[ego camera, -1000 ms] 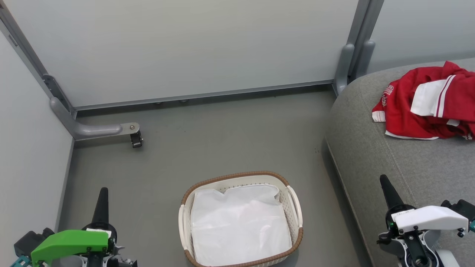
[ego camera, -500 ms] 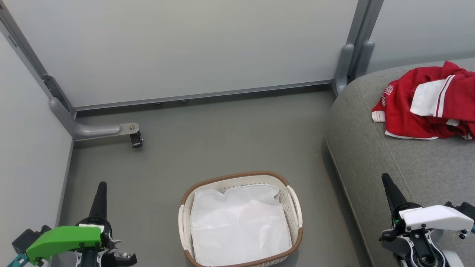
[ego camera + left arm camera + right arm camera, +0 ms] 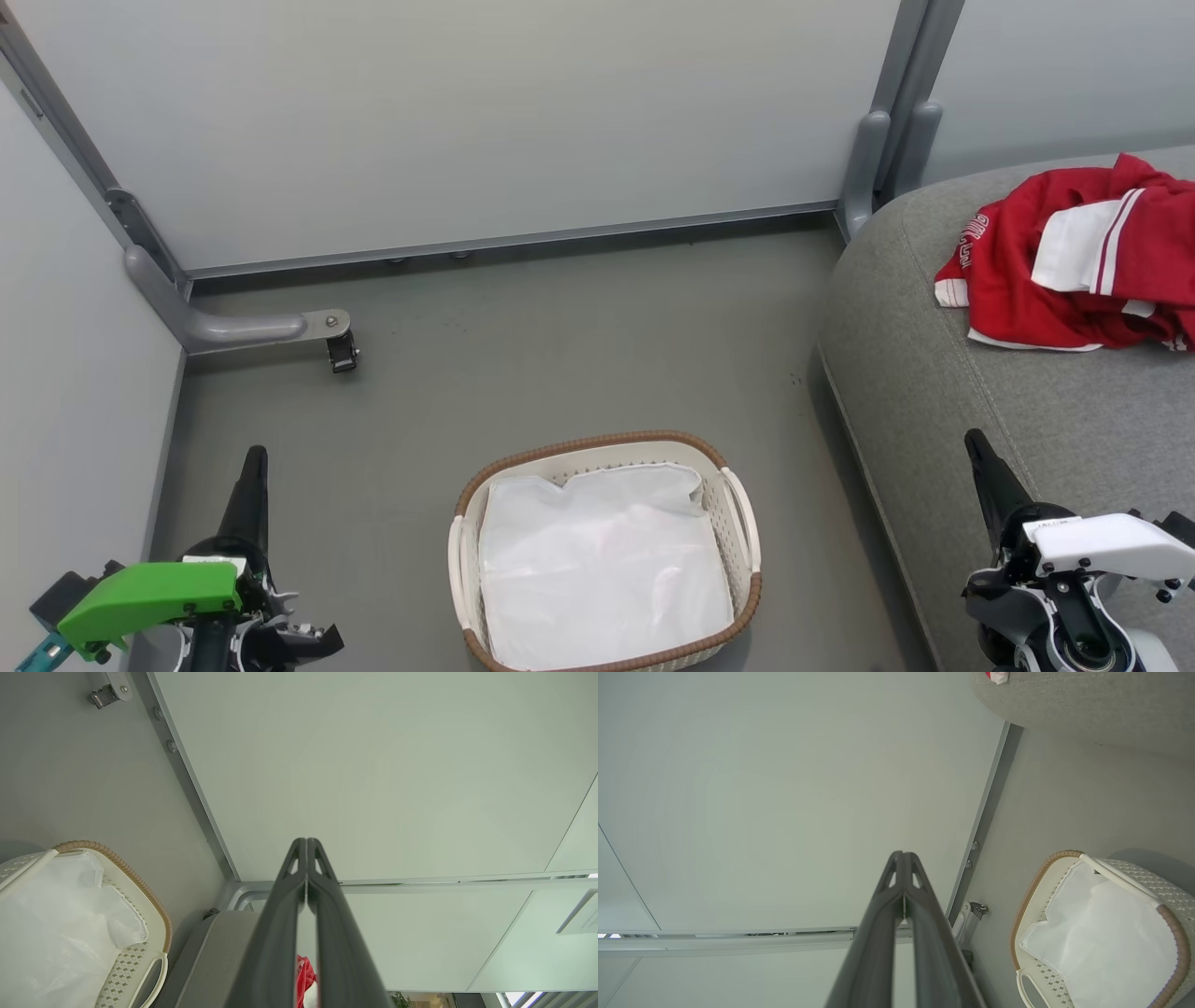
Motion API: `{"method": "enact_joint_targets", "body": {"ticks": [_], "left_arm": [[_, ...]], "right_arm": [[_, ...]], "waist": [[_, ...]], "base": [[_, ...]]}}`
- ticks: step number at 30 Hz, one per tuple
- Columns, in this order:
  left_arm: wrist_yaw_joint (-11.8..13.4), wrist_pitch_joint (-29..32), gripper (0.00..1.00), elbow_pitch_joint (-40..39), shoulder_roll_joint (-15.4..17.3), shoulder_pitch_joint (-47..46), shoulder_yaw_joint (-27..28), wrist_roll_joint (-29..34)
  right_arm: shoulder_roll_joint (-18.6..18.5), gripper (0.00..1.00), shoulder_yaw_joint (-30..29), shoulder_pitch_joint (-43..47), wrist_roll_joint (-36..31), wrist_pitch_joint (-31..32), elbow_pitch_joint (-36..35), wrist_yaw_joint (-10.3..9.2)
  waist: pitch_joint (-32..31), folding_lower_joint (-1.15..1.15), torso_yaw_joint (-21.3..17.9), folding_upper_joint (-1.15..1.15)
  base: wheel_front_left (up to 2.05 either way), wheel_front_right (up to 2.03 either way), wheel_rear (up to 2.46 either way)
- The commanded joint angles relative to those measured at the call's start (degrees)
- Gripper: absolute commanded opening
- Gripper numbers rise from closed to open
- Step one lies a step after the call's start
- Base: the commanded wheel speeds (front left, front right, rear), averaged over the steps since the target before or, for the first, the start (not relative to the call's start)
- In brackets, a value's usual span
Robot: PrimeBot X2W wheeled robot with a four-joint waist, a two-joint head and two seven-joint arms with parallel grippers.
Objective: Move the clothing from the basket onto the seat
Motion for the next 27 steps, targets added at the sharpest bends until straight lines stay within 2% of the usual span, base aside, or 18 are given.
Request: {"method": "enact_joint_targets", "body": {"ticks": [1,12,27], "left_arm": [[-0.4,0.3,0.0,0.0,0.3,-1.3,0.4,-1.3],[-0.6,1.4,0.0,0.1,0.3,-1.9,0.8,-5.1],[-0.5,1.4,0.0,0.1,0.3,-1.7,0.7,-4.9]], "right_arm": [[-0.4,0.0,-0.3,-0.6,1.2,0.5,-0.3,0.01],[-0.4,0.0,-0.9,-0.6,5.5,1.6,-0.4,0.0],[-0.3,0.0,-1.0,-0.6,5.3,1.5,-0.4,0.0]], "waist": [[0.0,0.0,0.0,0.0],[0.0,0.0,0.0,0.0],[0.0,0.0,0.0,0.0]], "base": [[0.0,0.0,0.0],[0.0,0.0,0.0],[0.0,0.0,0.0]]}}
